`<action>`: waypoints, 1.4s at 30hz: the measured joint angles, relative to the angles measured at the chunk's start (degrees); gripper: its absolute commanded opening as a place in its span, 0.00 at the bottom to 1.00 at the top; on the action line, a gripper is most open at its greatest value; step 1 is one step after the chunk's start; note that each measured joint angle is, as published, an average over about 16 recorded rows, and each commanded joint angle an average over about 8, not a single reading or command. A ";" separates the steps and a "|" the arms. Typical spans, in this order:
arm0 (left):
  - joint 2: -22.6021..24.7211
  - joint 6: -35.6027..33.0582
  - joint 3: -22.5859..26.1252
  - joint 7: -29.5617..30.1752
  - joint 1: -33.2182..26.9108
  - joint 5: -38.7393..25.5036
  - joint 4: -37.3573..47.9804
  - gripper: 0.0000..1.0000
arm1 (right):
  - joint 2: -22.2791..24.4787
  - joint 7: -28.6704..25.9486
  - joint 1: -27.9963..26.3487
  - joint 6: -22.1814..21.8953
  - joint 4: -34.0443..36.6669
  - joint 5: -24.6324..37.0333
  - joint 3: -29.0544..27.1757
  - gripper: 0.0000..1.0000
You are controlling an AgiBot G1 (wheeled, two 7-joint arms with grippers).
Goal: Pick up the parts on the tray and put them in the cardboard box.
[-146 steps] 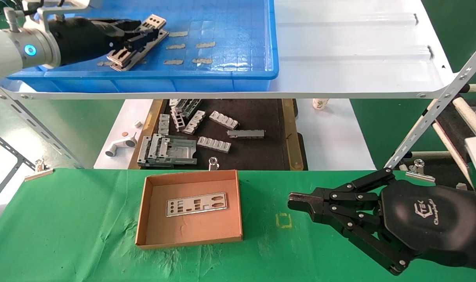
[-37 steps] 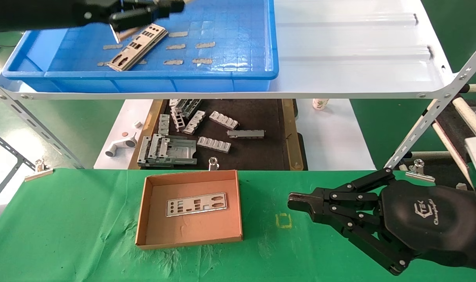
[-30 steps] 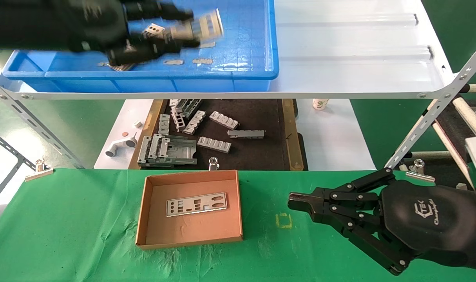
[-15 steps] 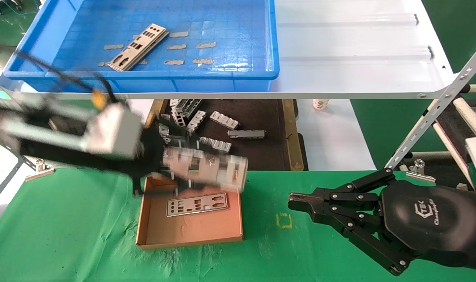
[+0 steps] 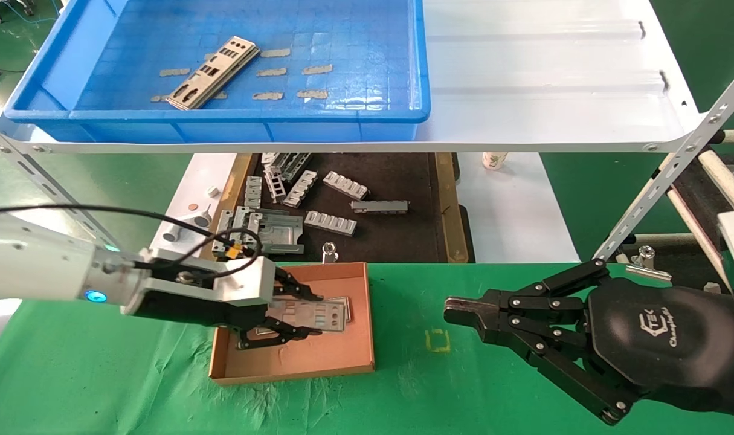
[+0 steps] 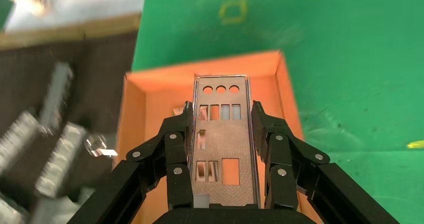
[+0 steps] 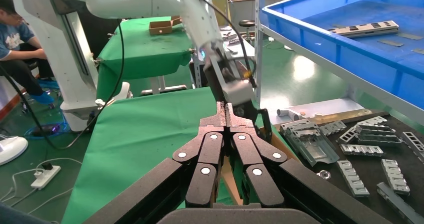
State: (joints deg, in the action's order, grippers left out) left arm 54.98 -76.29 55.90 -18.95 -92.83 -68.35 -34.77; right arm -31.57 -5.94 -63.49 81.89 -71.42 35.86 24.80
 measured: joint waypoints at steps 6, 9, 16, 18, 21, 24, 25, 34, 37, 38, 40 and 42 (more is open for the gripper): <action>2.12 3.91 0.44 0.15 2.04 -0.92 3.14 0.00 | 0.00 0.00 0.00 0.00 0.00 0.00 0.00 0.00; 3.02 5.23 0.57 -0.04 2.50 -1.27 4.55 0.00 | 0.00 0.00 0.00 0.00 0.00 0.00 0.00 0.00; 4.87 7.17 0.67 -0.69 2.60 -1.73 7.90 0.00 | 0.00 0.00 0.00 0.00 0.00 0.00 0.00 0.00; 5.35 7.58 0.64 -1.03 2.56 -1.78 8.92 0.00 | 0.00 0.00 0.00 0.00 0.00 0.00 0.00 0.00; 6.04 7.96 0.52 -1.66 2.48 -1.68 10.49 0.00 | 0.00 0.00 0.00 0.00 0.00 0.00 0.00 0.00; 6.74 8.17 0.33 -2.43 2.40 -1.46 12.04 0.00 | 0.00 0.00 0.00 0.00 0.00 0.00 0.00 0.00; 7.00 8.23 0.27 -2.71 2.39 -1.38 12.56 0.00 | 0.00 0.00 0.00 0.00 0.00 0.00 0.00 0.00; 9.16 8.29 -0.20 -5.33 2.16 -0.70 17.28 0.00 | 0.00 0.00 0.00 0.00 0.00 0.00 0.00 0.00; 9.75 8.19 -0.28 -6.17 2.03 -0.59 18.72 0.00 | 0.00 0.00 0.00 0.00 0.00 0.00 0.00 0.00; 9.93 8.16 -0.30 -6.43 1.99 -0.56 19.19 0.00 | 0.00 0.00 0.00 0.00 0.00 0.00 0.00 0.00; 10.28 8.11 -0.34 -6.94 1.90 -0.51 20.11 0.15 | 0.00 0.00 0.00 0.00 0.00 0.00 0.00 0.00; 10.58 7.99 -0.38 -7.38 1.80 -0.46 20.99 0.38 | 0.00 0.00 0.00 0.00 0.00 0.00 0.00 0.00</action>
State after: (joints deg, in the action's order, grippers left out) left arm 65.57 -68.30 55.52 -26.33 -91.03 -68.81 -13.78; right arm -31.57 -5.94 -63.49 81.89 -71.42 35.85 24.80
